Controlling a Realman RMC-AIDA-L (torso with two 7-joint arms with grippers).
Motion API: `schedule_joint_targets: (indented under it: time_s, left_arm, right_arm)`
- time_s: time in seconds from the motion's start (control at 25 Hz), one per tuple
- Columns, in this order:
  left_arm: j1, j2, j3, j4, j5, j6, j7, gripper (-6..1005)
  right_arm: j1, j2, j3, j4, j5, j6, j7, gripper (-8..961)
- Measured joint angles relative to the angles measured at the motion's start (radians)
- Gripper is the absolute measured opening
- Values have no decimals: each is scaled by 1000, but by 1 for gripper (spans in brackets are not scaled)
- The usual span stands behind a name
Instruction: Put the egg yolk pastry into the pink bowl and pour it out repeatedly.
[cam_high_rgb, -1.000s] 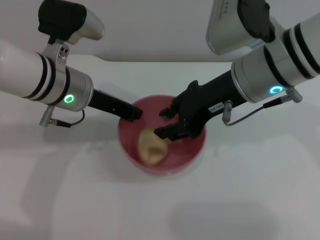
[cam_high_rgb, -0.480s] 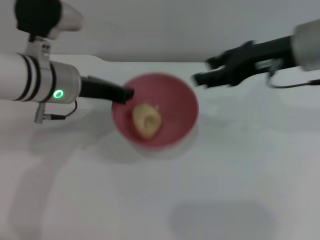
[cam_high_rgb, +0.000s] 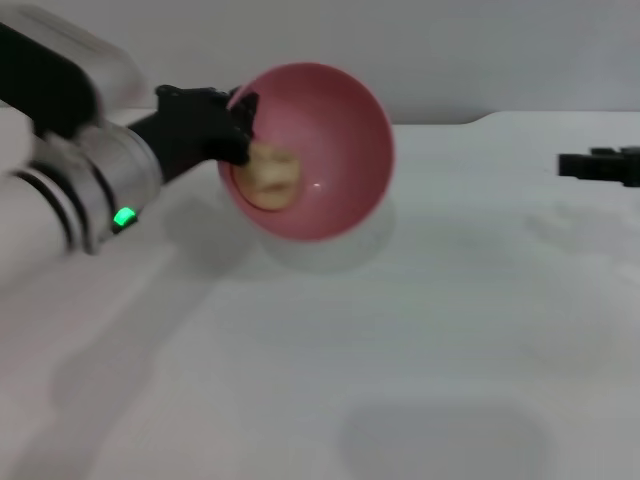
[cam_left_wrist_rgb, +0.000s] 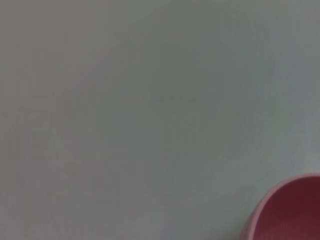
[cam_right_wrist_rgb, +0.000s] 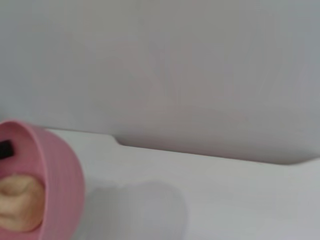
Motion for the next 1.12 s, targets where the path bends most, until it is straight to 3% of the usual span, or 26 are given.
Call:
schedule_joint_targets:
  time_s: [0.04,0.08,0.12,0.32,0.48,0.6,0.68,1.12]
  left_arm:
    - [0,0,0,0,0,0,0,30]
    - [7,1,108,-8,5,-135,76,31]
    - [7,1,126,-10,6,-162,90,31]
    - [-21,-1,409,-83,38,-570,220,31]
    - [-105,-13,679,-279,168,-1033,245,31]
    - [-174,-17,825,-411,193,-1302,271,30]
    - [-196,-17,846,-441,190,-1387,298,30]
    - [-263,-18,876,-611,265,-1403,405,29]
  right_arm:
    - [-8,0,17,8,0,0,-4,568]
    - [-15,0,32,16,1,0,-9,568]
    - [-21,0,47,24,2,0,-14,568]
    - [-32,-1,78,57,5,6,-32,568]
    - [-31,-1,80,72,6,16,-40,568]
    - [-28,-1,81,78,6,23,-47,567]
    - [-26,-1,78,80,6,24,-52,567]
    - [-24,-1,71,106,6,32,-54,568]
